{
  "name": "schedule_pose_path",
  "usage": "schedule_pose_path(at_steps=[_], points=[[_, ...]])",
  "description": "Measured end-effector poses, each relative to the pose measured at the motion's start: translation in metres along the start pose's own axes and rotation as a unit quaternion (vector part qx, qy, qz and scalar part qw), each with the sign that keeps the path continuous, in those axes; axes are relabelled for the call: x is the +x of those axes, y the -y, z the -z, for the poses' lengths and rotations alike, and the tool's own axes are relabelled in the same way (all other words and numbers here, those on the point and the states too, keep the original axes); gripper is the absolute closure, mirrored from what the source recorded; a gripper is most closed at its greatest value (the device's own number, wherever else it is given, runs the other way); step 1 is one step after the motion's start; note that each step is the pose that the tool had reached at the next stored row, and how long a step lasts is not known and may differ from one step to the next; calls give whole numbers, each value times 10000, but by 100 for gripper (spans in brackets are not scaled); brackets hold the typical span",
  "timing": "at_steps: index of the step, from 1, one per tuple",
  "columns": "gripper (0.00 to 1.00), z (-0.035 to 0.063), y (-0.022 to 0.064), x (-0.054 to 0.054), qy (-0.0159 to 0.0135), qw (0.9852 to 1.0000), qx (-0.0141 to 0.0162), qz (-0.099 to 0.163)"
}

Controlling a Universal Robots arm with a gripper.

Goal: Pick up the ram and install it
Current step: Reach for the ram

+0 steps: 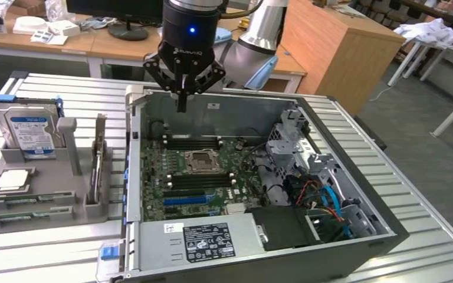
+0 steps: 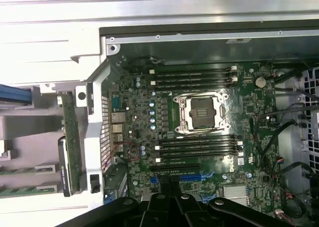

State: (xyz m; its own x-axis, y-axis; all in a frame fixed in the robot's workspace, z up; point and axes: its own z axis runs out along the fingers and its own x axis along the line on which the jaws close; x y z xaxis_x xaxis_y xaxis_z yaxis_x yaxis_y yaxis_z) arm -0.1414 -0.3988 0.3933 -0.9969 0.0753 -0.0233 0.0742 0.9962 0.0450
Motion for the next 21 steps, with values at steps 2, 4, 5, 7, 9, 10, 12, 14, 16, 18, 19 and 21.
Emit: schedule_pose_path(at_steps=[2,4,5,7,9,10,12,14,16,18,19,21], points=[[89,0,3,36,0,10000,-1,0],[89,1,5,72,0,10000,-1,0],[89,2,7,90,0,10000,0,0],[89,3,10,129,0,10000,0,1],[89,4,13,168,0,10000,-1,0],[89,4,14,188,0,10000,0,0],[89,5,17,232,0,10000,-1,0],[89,7,21,277,0,10000,0,1],[89,7,24,321,0,10000,0,0],[89,8,27,363,0,10000,0,0],[89,9,29,386,0,10000,0,0],[89,10,32,427,1,10000,-1,0]])
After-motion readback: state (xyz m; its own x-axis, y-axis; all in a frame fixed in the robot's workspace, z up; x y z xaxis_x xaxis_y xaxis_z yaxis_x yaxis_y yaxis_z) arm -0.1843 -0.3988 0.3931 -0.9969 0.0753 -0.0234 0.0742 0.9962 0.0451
